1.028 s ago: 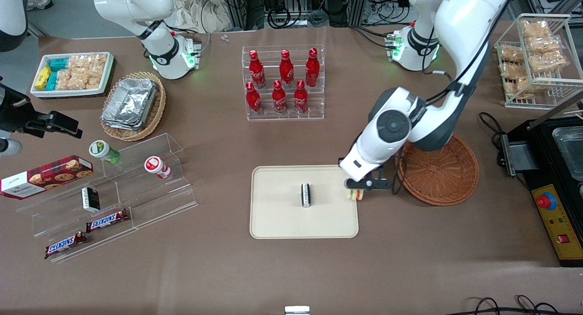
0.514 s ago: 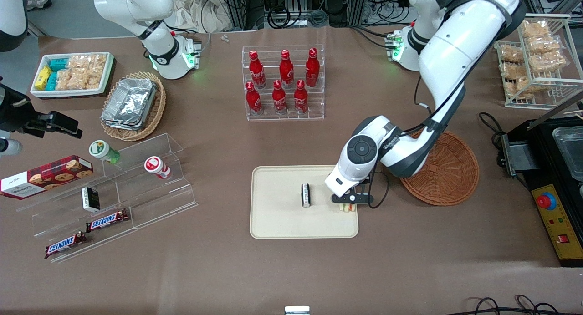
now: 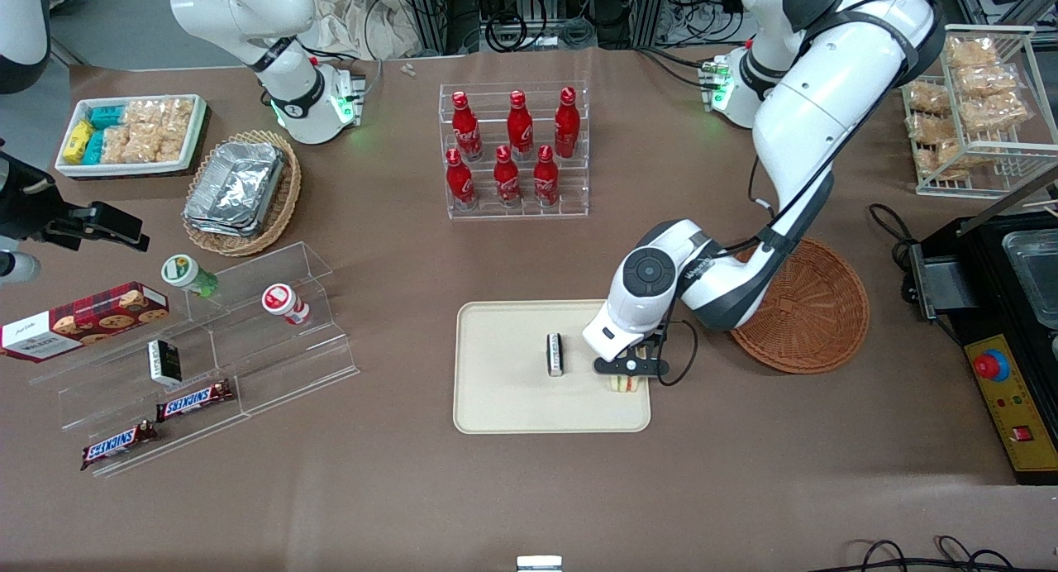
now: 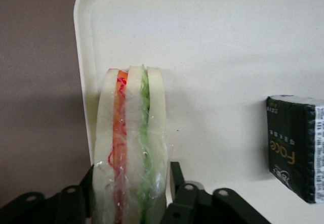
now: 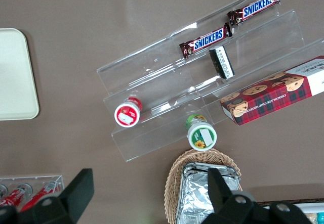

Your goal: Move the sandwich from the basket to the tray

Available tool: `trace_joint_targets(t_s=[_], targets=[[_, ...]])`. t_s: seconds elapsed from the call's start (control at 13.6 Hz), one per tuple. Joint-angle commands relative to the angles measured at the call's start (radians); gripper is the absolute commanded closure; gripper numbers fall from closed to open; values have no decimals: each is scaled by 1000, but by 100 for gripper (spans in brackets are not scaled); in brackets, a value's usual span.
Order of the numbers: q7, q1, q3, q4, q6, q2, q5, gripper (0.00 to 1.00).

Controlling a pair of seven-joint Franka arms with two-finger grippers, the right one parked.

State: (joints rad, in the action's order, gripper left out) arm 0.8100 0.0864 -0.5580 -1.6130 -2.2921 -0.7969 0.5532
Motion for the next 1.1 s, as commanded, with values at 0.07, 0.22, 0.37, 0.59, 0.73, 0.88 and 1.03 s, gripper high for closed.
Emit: trace_joint_targets(t_s=[0.07, 0.22, 0.37, 0.59, 0.73, 0.88, 1.03], targets=[[47, -4, -7, -28, 2, 71, 18, 0], [57, -43, -29, -131, 8, 215, -28, 0], [25, -57, -39, -195, 20, 362, -152, 0], [-81, -59, -24, -194, 220, 542, -341, 0], [-265, -51, 68, -161, 378, 643, -482, 0], [-391, -51, 160, -99, 543, 703, -519, 0], [-550, -50, 287, -32, 691, 748, -590, 0]])
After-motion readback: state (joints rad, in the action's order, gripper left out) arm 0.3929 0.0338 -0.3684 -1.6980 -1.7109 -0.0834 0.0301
